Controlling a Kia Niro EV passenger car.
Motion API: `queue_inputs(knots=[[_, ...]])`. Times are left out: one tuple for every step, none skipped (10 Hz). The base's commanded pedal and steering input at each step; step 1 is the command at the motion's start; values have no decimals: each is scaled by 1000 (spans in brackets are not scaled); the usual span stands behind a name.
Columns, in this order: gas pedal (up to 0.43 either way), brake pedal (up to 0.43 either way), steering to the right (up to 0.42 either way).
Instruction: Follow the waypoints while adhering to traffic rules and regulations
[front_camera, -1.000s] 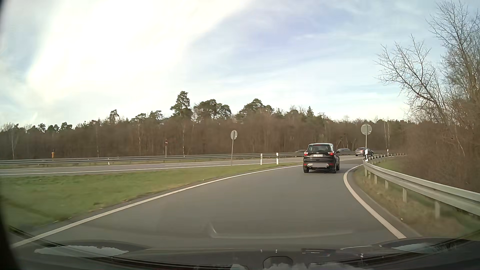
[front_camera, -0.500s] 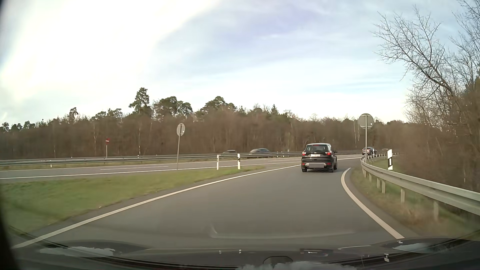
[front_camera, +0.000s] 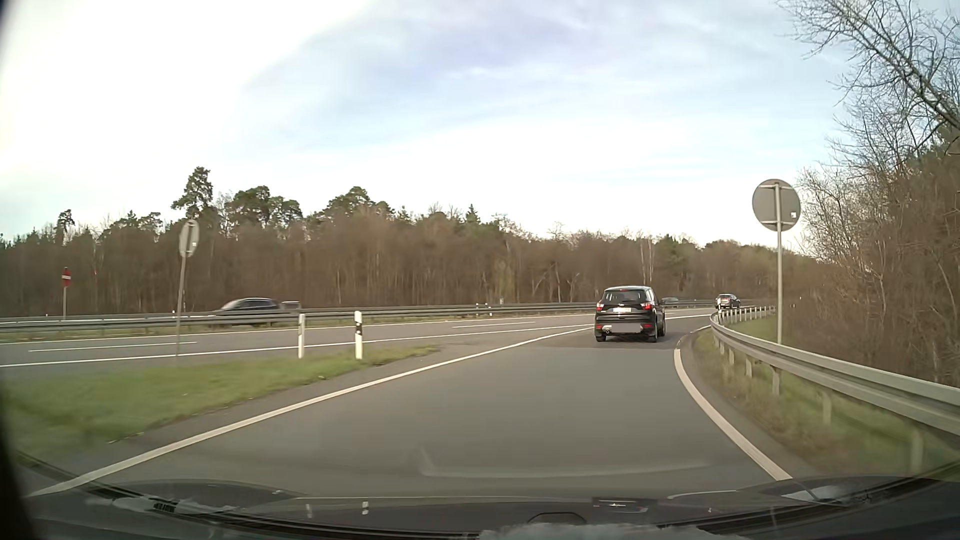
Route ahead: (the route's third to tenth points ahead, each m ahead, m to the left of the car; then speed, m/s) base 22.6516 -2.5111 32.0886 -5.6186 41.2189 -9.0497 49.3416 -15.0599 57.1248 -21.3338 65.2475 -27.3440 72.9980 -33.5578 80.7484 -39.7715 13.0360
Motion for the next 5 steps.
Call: queue_inputs(knots=[[150, 0, 96], [157, 0, 96], [157, 0, 96], [157, 0, 95], [169, 0, 91]])
